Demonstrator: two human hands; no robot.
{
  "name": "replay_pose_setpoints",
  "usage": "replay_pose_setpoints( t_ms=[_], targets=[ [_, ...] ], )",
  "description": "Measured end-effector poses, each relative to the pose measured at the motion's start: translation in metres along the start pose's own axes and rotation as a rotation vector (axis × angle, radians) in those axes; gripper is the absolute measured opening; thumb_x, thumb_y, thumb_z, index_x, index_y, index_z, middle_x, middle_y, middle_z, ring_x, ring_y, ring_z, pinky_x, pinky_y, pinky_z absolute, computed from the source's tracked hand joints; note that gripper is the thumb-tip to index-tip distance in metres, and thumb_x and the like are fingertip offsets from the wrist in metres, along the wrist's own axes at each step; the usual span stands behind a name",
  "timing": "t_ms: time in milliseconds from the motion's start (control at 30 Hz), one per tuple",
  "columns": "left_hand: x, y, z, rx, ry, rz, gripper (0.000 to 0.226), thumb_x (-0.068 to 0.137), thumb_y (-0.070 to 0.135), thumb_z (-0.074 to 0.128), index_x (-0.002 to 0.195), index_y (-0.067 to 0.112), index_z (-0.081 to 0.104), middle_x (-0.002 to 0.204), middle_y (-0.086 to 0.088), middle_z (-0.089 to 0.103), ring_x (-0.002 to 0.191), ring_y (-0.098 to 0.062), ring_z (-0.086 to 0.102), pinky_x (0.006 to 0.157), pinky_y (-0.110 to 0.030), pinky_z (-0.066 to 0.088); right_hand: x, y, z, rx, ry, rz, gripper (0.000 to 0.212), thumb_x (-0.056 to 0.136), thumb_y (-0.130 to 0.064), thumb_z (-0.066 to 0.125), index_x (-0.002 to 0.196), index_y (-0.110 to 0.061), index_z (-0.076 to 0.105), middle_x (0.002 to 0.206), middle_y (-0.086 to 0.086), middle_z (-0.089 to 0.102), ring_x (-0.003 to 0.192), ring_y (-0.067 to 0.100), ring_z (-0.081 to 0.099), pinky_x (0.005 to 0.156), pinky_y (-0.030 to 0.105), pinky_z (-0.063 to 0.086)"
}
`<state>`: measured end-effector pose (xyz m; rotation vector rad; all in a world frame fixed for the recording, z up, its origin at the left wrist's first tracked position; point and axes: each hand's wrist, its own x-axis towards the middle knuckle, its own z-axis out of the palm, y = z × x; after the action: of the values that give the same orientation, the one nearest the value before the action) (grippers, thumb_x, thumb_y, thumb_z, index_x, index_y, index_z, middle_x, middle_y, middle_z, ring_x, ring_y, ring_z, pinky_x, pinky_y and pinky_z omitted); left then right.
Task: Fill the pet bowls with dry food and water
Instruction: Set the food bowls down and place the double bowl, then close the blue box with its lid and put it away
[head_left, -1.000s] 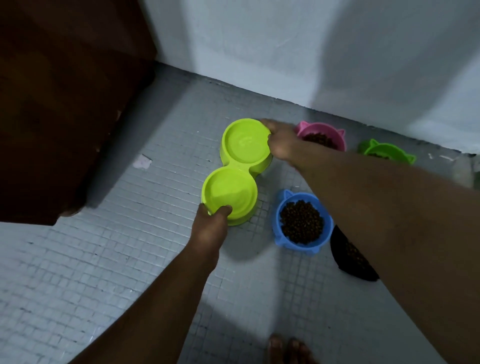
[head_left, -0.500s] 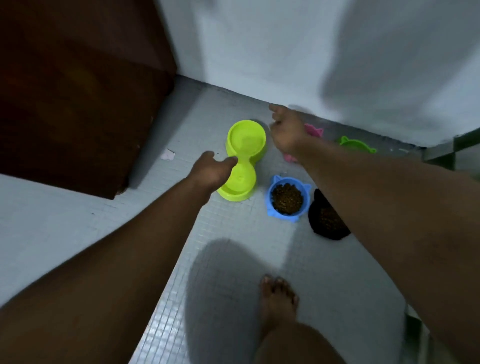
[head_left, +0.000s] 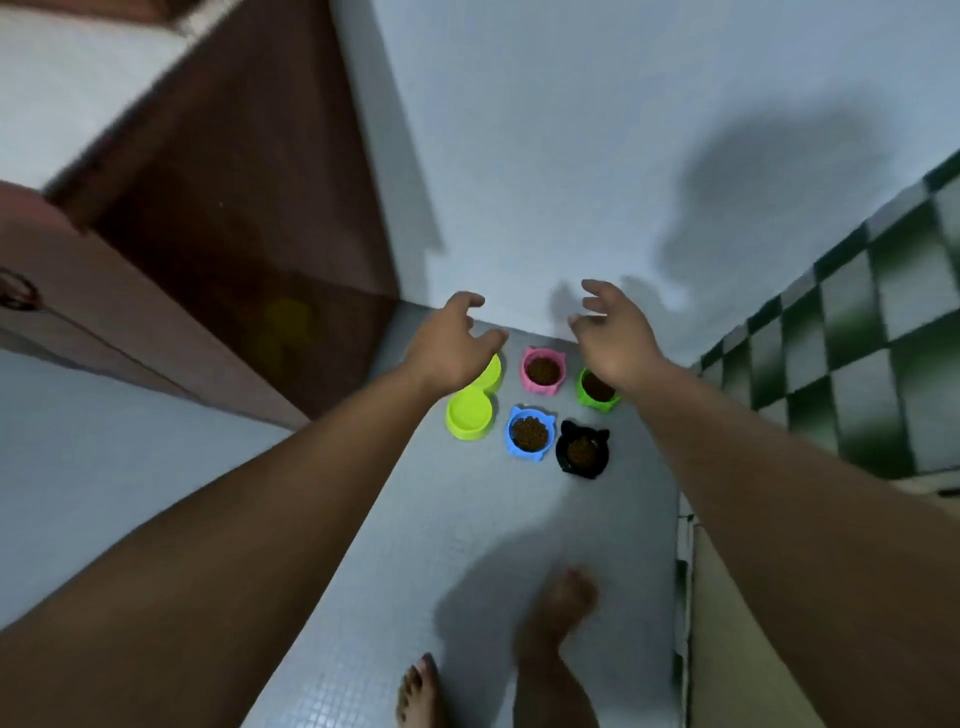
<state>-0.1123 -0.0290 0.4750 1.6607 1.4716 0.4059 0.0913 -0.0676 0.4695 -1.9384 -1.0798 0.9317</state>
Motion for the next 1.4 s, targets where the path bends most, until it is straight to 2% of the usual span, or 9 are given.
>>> replay_pose_setpoints(
  t_ms=[367, 533, 667, 733, 900, 1067, 1233, 1333, 1400],
  targets=[
    [-0.211, 0.090, -0.022, -0.117, -0.095, 0.200, 0.039, 0.092, 0.041, 0.072, 0.126, 0.027, 0.060, 0.119, -0.001, 0.063, 0.106, -0.018, 0.064, 0.092, -0.036, 0.055, -0.245, -0.056, -0.108, 0.085, 0.231, 0.016, 0.047, 0.097, -0.021, 0.059, 0.142, -0.028, 0.047, 0.131, -0.003, 0.057, 0.106, 0.011, 0.059, 0.098, 0.037, 0.052],
    [-0.308, 0.104, 0.005, -0.137, -0.124, 0.279, 0.033, 0.090, 0.041, 0.071, 0.120, 0.031, 0.061, 0.116, 0.000, 0.065, 0.095, -0.016, 0.069, 0.091, -0.038, 0.057, -0.350, -0.037, -0.142, 0.093, 0.345, -0.044, 0.044, 0.098, -0.020, 0.059, 0.140, -0.024, 0.049, 0.124, -0.003, 0.056, 0.090, 0.002, 0.056, 0.057, -0.001, 0.039],
    [-0.403, 0.116, 0.036, -0.184, -0.202, 0.323, 0.031, 0.091, 0.041, 0.070, 0.119, 0.030, 0.061, 0.115, -0.001, 0.066, 0.090, -0.020, 0.073, 0.088, -0.046, 0.060, -0.453, -0.019, -0.184, 0.063, 0.430, -0.084, 0.044, 0.096, -0.016, 0.058, 0.139, -0.019, 0.051, 0.121, 0.002, 0.059, 0.093, 0.008, 0.058, 0.072, 0.010, 0.042],
    [-0.446, 0.128, 0.051, -0.169, -0.240, 0.368, 0.032, 0.087, 0.049, 0.069, 0.115, 0.036, 0.061, 0.109, 0.007, 0.067, 0.091, -0.018, 0.071, 0.088, -0.048, 0.059, -0.505, -0.014, -0.214, 0.022, 0.484, -0.088, 0.042, 0.096, -0.017, 0.058, 0.138, -0.019, 0.052, 0.118, 0.001, 0.058, 0.095, 0.009, 0.057, 0.069, 0.007, 0.042],
    [-0.529, 0.177, 0.091, -0.178, -0.345, 0.534, 0.031, 0.095, 0.037, 0.068, 0.123, 0.026, 0.062, 0.105, 0.003, 0.066, 0.087, -0.013, 0.065, 0.075, -0.032, 0.055, -0.612, 0.000, -0.281, -0.045, 0.689, -0.071, 0.039, 0.096, -0.024, 0.061, 0.133, -0.020, 0.054, 0.113, -0.002, 0.061, 0.096, 0.010, 0.060, 0.075, 0.017, 0.042],
    [-0.597, 0.218, 0.137, -0.119, -0.481, 0.676, 0.030, 0.096, 0.040, 0.067, 0.123, 0.028, 0.061, 0.099, 0.007, 0.064, 0.089, -0.011, 0.064, 0.068, -0.027, 0.049, -0.698, 0.031, -0.307, -0.023, 0.801, 0.009, 0.036, 0.094, -0.026, 0.061, 0.130, -0.023, 0.056, 0.111, -0.003, 0.060, 0.087, 0.004, 0.057, 0.068, 0.017, 0.045],
    [-0.647, 0.241, 0.194, -0.058, -0.648, 0.798, 0.030, 0.095, 0.042, 0.068, 0.121, 0.028, 0.062, 0.099, 0.004, 0.066, 0.087, -0.013, 0.065, 0.068, -0.026, 0.046, -0.766, 0.072, -0.346, -0.020, 0.936, 0.112, 0.030, 0.097, -0.024, 0.060, 0.127, -0.019, 0.057, 0.111, 0.001, 0.061, 0.080, 0.006, 0.057, 0.050, 0.004, 0.042],
    [-0.666, 0.253, 0.230, 0.014, -0.751, 0.816, 0.033, 0.094, 0.044, 0.069, 0.123, 0.031, 0.062, 0.105, 0.005, 0.066, 0.090, -0.012, 0.065, 0.070, -0.028, 0.049, -0.808, 0.098, -0.376, 0.011, 1.064, 0.208, 0.025, 0.098, -0.021, 0.059, 0.122, -0.014, 0.059, 0.102, 0.002, 0.062, 0.074, 0.013, 0.056, 0.048, 0.013, 0.045],
    [-0.677, 0.262, 0.253, 0.065, -0.780, 0.823, 0.037, 0.093, 0.045, 0.069, 0.126, 0.030, 0.062, 0.111, 0.004, 0.065, 0.093, -0.011, 0.064, 0.076, -0.031, 0.053, -0.837, 0.119, -0.392, -0.021, 1.152, 0.305, 0.020, 0.097, -0.018, 0.059, 0.116, -0.013, 0.060, 0.097, 0.002, 0.061, 0.078, 0.014, 0.056, 0.058, 0.021, 0.046]
  ],
)
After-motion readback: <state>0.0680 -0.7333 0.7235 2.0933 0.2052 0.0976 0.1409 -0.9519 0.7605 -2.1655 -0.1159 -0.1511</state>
